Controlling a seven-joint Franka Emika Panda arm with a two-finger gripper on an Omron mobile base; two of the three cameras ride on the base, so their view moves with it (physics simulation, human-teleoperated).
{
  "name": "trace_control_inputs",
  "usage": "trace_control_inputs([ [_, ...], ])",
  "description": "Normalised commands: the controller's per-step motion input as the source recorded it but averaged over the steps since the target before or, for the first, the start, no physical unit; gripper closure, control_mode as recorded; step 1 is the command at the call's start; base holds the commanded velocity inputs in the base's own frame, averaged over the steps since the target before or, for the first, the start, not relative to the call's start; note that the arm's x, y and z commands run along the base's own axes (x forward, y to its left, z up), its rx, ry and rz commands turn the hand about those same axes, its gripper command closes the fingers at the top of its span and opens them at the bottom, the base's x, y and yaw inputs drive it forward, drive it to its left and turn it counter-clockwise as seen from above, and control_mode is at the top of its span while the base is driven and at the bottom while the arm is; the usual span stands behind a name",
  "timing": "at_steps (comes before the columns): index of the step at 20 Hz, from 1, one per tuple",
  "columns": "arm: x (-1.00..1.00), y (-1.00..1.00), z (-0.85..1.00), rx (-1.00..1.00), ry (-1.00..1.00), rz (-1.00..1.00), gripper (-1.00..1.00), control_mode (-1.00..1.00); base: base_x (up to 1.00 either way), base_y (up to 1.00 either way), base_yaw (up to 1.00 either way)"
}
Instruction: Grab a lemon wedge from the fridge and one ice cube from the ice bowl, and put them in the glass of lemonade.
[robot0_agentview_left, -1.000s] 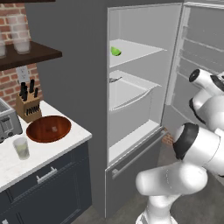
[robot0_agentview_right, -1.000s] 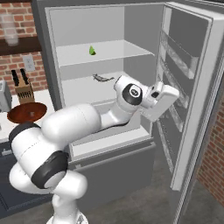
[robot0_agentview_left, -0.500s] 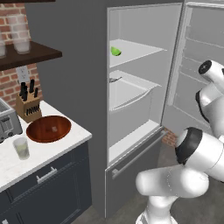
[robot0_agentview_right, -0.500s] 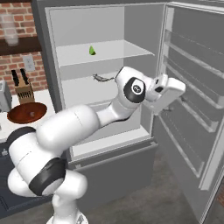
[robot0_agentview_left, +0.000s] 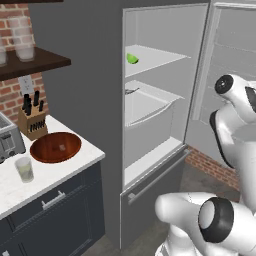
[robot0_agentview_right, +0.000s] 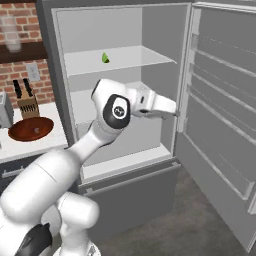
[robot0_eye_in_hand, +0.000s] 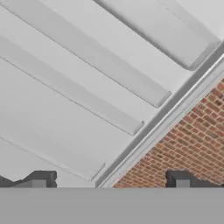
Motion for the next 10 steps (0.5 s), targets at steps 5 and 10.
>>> trace_control_inputs([
  [5,-0.03,1.00,-0.01,0.30,-0.32,0.04,-1.00,-1.00,0.00,0.00,0.00],
  [10,0.02,0.88,-0.09,0.50,-0.06,0.27,-1.00,-1.00,0.00,0.00,0.00],
])
